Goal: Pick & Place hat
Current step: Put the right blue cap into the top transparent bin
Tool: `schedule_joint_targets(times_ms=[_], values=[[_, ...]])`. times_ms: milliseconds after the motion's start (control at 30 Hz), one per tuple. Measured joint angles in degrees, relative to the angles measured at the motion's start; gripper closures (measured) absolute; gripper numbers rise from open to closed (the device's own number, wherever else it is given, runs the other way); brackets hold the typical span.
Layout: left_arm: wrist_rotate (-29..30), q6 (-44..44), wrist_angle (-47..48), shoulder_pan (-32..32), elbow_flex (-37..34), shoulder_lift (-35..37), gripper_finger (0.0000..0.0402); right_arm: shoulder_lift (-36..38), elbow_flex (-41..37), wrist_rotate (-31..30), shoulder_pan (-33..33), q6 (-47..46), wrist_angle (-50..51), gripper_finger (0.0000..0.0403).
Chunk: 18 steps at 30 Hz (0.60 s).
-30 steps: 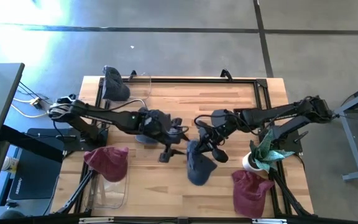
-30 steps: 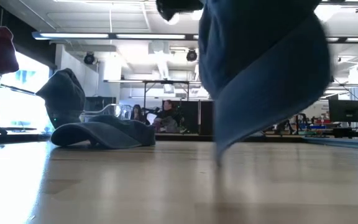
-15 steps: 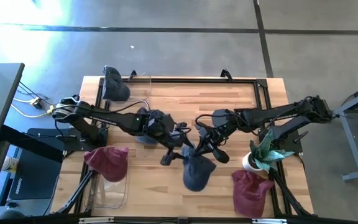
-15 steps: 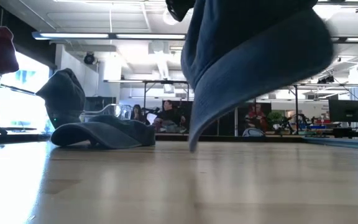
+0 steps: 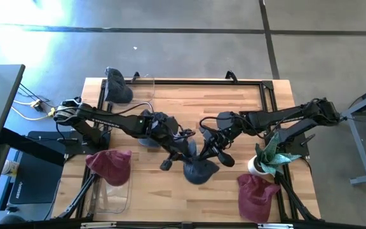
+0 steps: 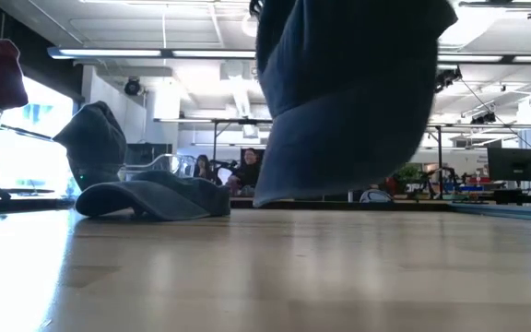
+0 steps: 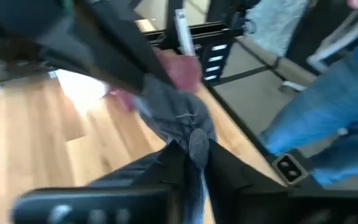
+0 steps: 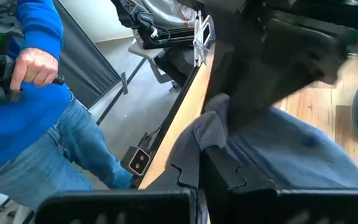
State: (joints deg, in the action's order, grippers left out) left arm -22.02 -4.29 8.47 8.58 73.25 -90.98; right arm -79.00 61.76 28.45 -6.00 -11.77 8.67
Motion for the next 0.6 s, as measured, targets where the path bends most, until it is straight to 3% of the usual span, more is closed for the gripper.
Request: schedule_joint_targets(times_ms=[133,300,433,600], values=[[-2.55,4.74,0.31,-0.07,0.0,0.0,0.0385,0.0,-0.01,-2.79,-0.06,-1.99,0.34,0.0385],[-2.31,15.71,5.43,0.07,-0.07,2.96,0.0394,1.2,0.01,-5.41,2.15,-6.99,5.87,0.0324],[6.67,23.17,14.25,0.04,-0.07,7.28,0.0396,3.72,0.01,-7.81,3.88,-11.59,11.4,0.0282],[19.04,34.53,21.53,-2.27,-0.09,14.35,0.0396,6.33,-0.01,-18.58,4.0,-10.46,16.49,0.0271]])
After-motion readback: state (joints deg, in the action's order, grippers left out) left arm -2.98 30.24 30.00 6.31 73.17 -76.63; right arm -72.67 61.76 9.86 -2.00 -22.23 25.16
